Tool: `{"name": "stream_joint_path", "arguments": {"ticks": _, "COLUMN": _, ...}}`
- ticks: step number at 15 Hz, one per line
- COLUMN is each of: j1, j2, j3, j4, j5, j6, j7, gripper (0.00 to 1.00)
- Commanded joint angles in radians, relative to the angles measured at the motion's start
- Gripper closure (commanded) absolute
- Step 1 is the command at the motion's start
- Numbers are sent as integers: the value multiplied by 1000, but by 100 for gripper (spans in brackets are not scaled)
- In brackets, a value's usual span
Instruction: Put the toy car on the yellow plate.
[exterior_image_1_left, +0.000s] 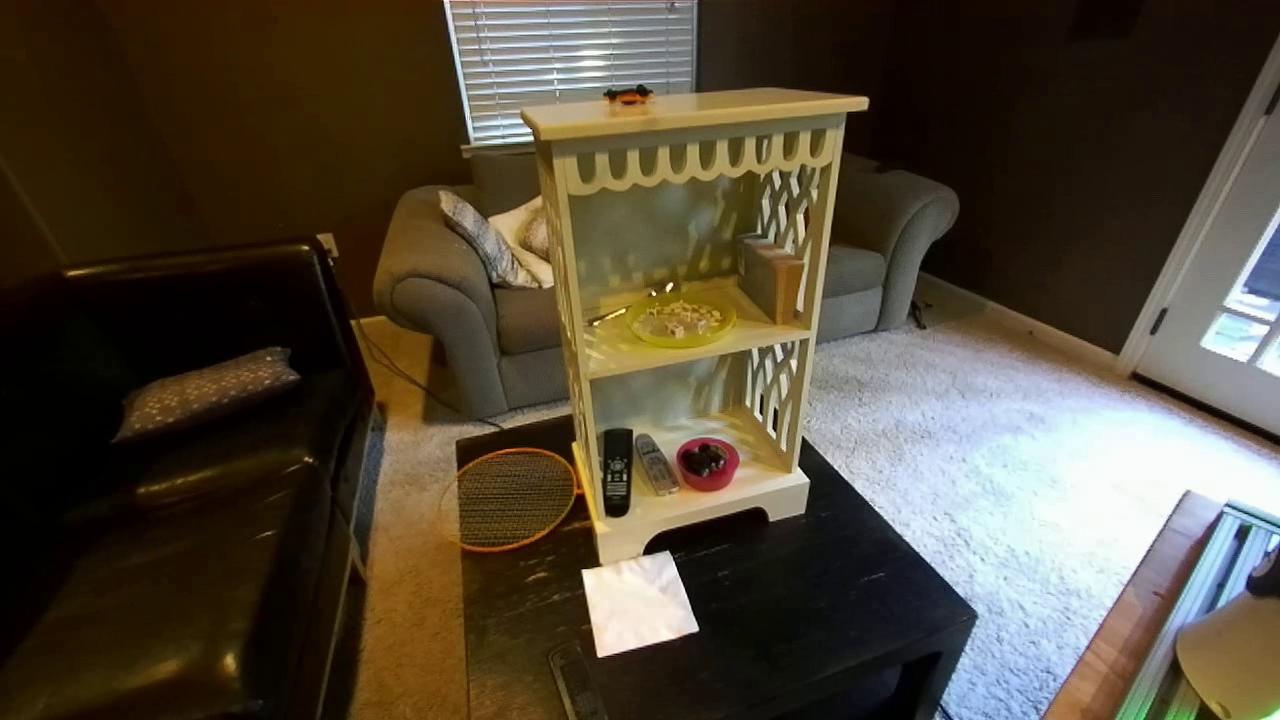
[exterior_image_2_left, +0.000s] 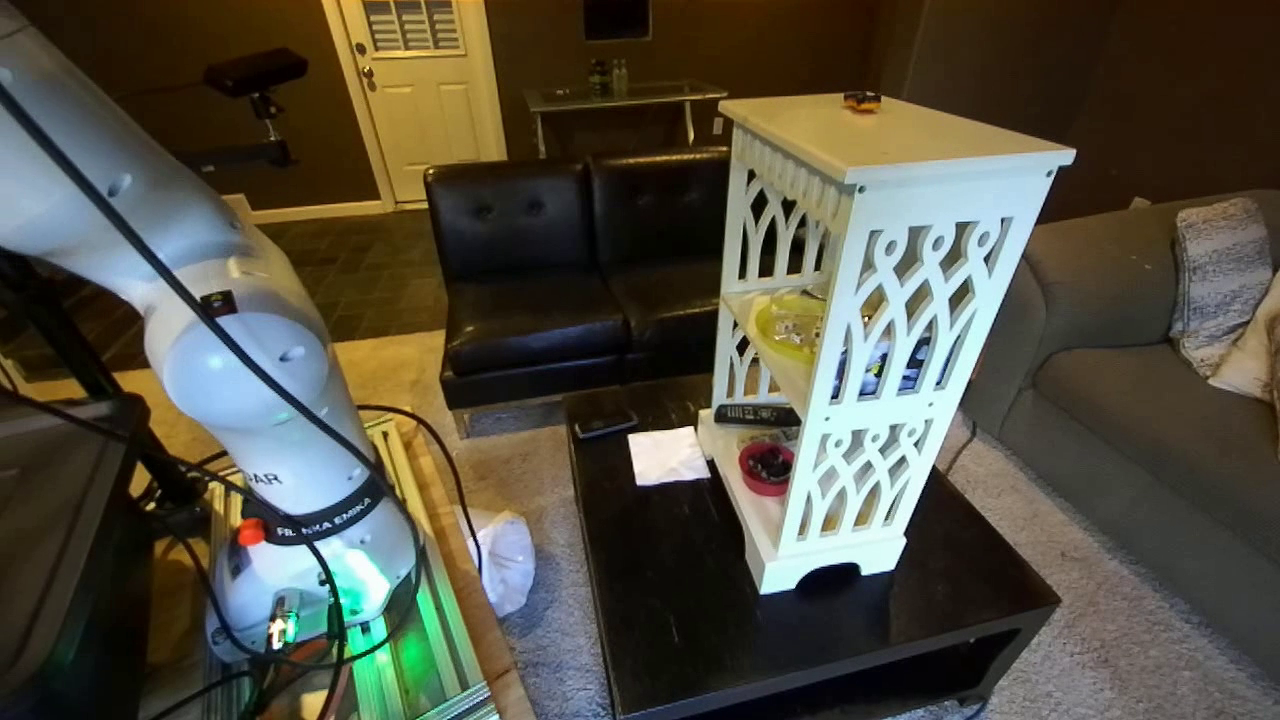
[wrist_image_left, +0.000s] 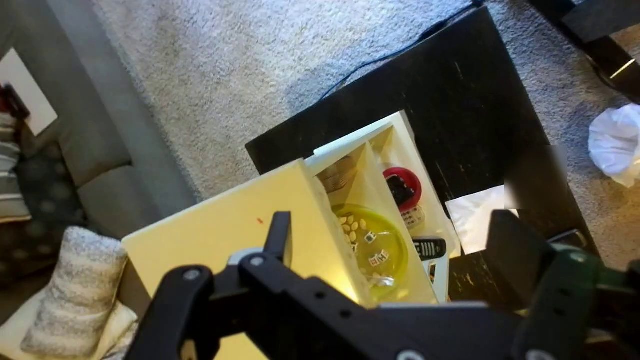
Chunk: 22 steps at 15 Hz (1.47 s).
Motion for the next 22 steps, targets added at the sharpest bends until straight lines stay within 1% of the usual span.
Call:
{"name": "stream_joint_path", "arguments": {"ticks": 1, "j1": -17, "j2": 21, "j3": 2, "j4": 26, "j5": 21, "j6": 28, "j7": -37, "gripper": 0}}
{"name": "stream_joint_path", "arguments": {"ticks": 3, "j1": -21, "j2": 51, "j3": -9, "j4": 59, "j5": 43, "j6": 56, "j7": -66, "gripper": 0}}
{"name": "stream_joint_path", "arguments": {"ticks": 7, "j1": -21, "j2": 63, "j3": -9, "j4": 74, "j5": 49, "j6": 57, "j7": -75, "gripper": 0}}
{"name": "stream_joint_path", "arguments": {"ticks": 9, "j1": -28, "j2": 112, "j3": -38, "j4": 125, "j5": 89, "j6": 41, "j7": -104, "gripper": 0}}
{"name": "stream_joint_path", "arguments": {"ticks": 10, "j1": -26, "j2": 131, "j3": -62, "j4": 149, "j5": 138, "j6": 44, "j7": -145, "gripper": 0}}
{"name": "stream_joint_path", "arguments": {"ticks": 11, "j1": -36, "j2": 154, "j3": -79, "j4": 173, "j5": 150, "j6": 64, "j7": -177, "gripper": 0}}
{"name": "stream_joint_path", "arguments": {"ticks": 13, "j1": -53, "j2": 216, "j3": -122, "j4": 246, "j5": 226, "j6": 50, "j7": -267, "gripper": 0}}
{"name": "stream_joint_path", "arguments": {"ticks": 16, "j1": -82, "j2": 304, "j3": -172, "j4": 344, "j5": 368, "j6": 70, "j7": -472, "gripper": 0}}
{"name": "stream_joint_path", "arguments": {"ticks": 19, "j1": -127, "j2": 398, "j3": -180, "j4": 437, "j5": 528, "j6": 44, "j7": -631, "gripper": 0}}
{"name": "stream_joint_path", "arguments": {"ticks": 21, "j1": -156, "j2": 455, "j3": -161, "j4": 482, "j5": 609, "j6": 43, "j7": -725, "gripper": 0}}
{"name": "stream_joint_path", "arguments": {"ticks": 22, "j1": -168, "j2": 486, "j3": -148, "j4": 506, "j5": 631, "j6": 53, "j7": -758, "gripper": 0}}
